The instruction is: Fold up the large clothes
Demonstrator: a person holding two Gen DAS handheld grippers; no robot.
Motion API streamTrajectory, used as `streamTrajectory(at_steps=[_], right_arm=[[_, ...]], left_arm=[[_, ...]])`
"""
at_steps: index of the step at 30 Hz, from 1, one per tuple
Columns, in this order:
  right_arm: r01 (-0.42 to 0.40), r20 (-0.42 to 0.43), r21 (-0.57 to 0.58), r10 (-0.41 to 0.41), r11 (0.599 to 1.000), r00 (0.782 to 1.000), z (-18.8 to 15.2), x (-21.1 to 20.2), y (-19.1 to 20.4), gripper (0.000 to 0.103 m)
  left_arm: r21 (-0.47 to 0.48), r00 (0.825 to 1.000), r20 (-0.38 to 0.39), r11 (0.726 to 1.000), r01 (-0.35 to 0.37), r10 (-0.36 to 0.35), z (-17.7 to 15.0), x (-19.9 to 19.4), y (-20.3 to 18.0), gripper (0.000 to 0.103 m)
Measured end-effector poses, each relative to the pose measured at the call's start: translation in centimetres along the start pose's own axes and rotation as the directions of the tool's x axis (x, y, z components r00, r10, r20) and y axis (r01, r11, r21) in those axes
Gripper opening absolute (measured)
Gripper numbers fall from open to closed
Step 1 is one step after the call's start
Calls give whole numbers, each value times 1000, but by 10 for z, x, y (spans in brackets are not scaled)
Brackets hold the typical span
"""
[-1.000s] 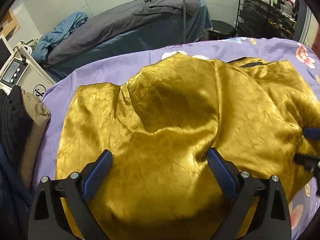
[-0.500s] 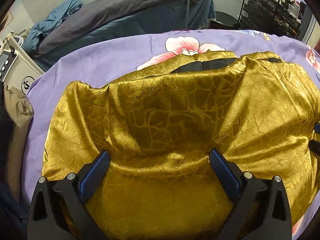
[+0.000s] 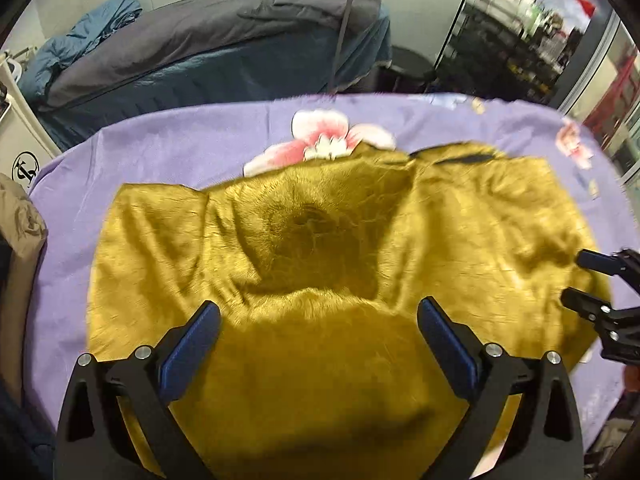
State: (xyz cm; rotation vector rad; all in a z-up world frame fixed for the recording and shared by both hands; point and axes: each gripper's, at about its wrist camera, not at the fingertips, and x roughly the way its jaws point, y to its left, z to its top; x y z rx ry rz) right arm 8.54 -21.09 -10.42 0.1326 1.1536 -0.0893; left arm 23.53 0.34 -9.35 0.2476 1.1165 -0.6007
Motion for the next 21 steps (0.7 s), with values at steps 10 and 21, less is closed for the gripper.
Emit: streamTrajectory(at_steps=[10, 21], right_arm=[[-54, 46, 338, 41, 940, 998, -33, -31, -104, 75], [30, -48, 402, -12, 915, 999, -52, -40, -92, 75]], left_arm=[[-201, 999, 31, 979, -22, 28, -44, -58, 87, 97], [-237, 993, -10, 965, -117, 118, -72, -79, 34, 97]])
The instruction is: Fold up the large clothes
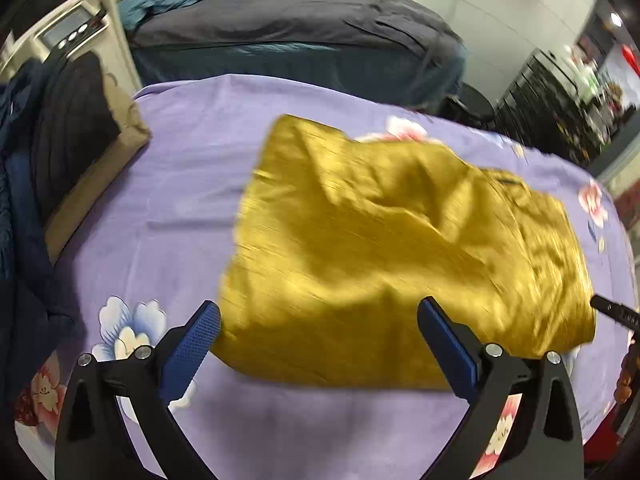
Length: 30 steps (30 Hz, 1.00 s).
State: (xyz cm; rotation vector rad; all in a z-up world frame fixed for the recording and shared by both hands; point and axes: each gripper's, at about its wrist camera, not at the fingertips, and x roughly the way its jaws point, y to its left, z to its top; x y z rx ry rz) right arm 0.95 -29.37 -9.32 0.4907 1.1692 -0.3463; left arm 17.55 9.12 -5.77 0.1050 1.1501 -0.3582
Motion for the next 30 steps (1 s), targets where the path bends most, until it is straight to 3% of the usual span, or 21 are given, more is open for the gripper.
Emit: streamTrajectory(at_steps=[4, 7, 12, 18, 23, 30], right_arm=[[7, -59, -86, -12, 996, 998, -23, -2, 49, 75], [-15, -93, -191, -3, 981, 996, -39, -6, 89, 75], [12, -45, -353, -30, 936, 999, -55, -37, 133, 75], [44, -17, -380, -55, 924, 998, -50, -72, 132, 77], [59, -6, -379, -66, 923, 998, -54, -88, 128, 78], [71, 5, -367, -75, 928, 997, -66, -97, 125, 78]], left_arm=[[60, 996, -85, 998, 35, -30, -20, 2, -51, 97], [107, 995, -99, 993, 42, -32, -32, -4, -76, 97], [158, 995, -103, 987, 4, 12, -36, -21, -91, 97], [193, 989, -101, 978, -85, 106, -33, -40, -97, 97], [153, 993, -96, 987, -49, 65, -34, -61, -94, 97], [171, 990, -81, 981, -96, 111, -42, -69, -96, 97]])
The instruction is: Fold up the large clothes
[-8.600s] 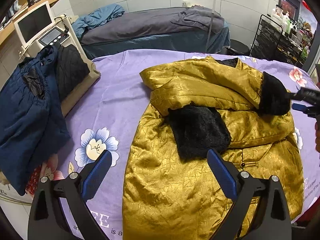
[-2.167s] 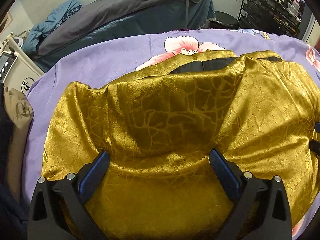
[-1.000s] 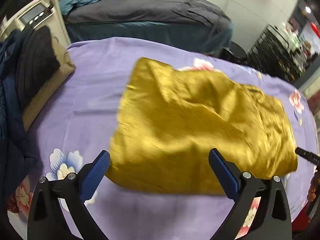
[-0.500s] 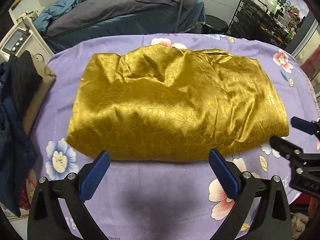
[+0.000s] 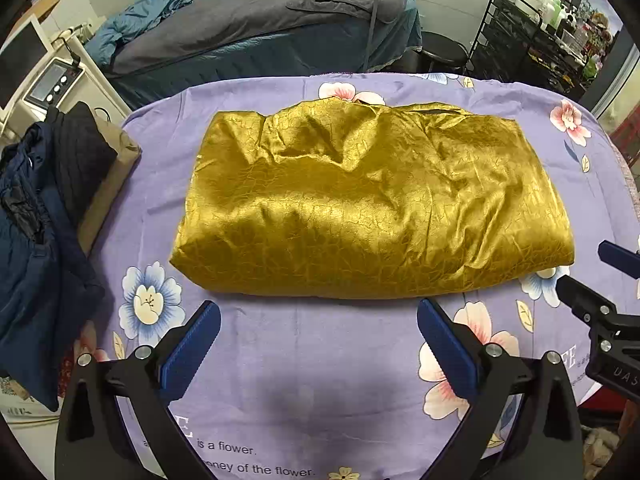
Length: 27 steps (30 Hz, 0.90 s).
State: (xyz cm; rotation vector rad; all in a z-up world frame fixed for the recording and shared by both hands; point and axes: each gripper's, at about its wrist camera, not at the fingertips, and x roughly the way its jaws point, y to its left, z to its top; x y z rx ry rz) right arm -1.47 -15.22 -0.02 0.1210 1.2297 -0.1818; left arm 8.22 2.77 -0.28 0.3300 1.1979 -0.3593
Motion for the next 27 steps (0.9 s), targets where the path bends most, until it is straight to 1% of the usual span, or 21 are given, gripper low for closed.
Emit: streamTrajectory(at_steps=[4, 27], right_arm=[[14, 6, -8, -14, 1000, 1000, -4, -3, -1, 78], [18, 13, 0, -18, 1000, 1000, -8, -7, -2, 78]], left_arm=[[26, 1000, 13, 999, -26, 25, -3, -4, -2, 97], [32, 999, 17, 999, -36, 35, -7, -9, -4, 97]])
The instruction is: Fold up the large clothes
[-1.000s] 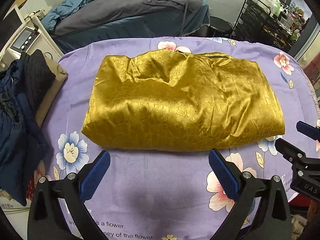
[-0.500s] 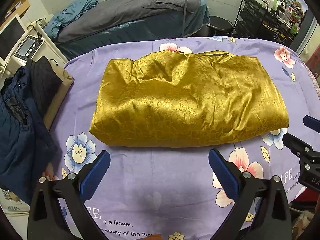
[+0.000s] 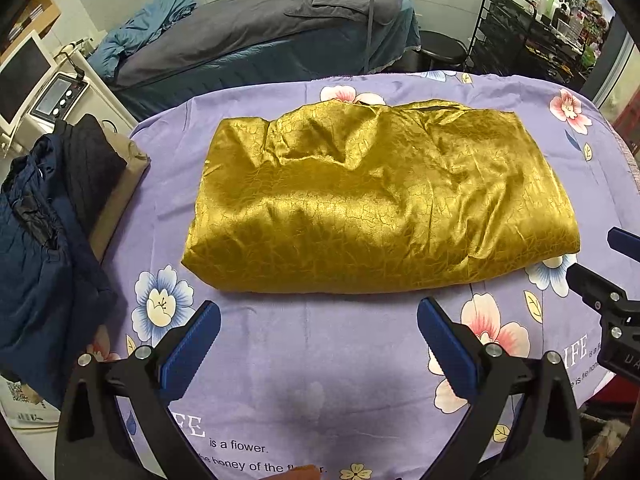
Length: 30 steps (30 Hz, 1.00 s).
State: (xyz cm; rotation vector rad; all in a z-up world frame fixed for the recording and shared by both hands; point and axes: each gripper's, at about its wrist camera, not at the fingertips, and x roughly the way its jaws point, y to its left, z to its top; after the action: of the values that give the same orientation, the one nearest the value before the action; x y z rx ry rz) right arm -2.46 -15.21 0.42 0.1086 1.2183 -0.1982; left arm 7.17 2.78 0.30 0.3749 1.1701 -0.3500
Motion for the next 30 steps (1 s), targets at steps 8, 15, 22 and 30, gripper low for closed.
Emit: streamTrajectory(at_steps=[8, 15, 22, 30], right_arm=[[-4, -4, 1, 4, 1000, 1000, 0, 2, 1, 78], [-3, -5, 2, 3, 1000, 1000, -1, 3, 2, 78], [-6, -7, 2, 6, 1000, 1000, -1, 4, 2, 78], [-6, -8, -3, 5, 1000, 1000, 0, 6, 3, 78]], left_arm=[[-1, 1000, -6, 1000, 2, -2, 0, 2, -1, 97], [-1, 1000, -12, 1000, -2, 2, 1, 4, 0, 97], [0, 1000, -11, 1000, -4, 4, 1, 5, -1, 97], [6, 1000, -18, 1000, -10, 10, 2, 7, -1, 97]])
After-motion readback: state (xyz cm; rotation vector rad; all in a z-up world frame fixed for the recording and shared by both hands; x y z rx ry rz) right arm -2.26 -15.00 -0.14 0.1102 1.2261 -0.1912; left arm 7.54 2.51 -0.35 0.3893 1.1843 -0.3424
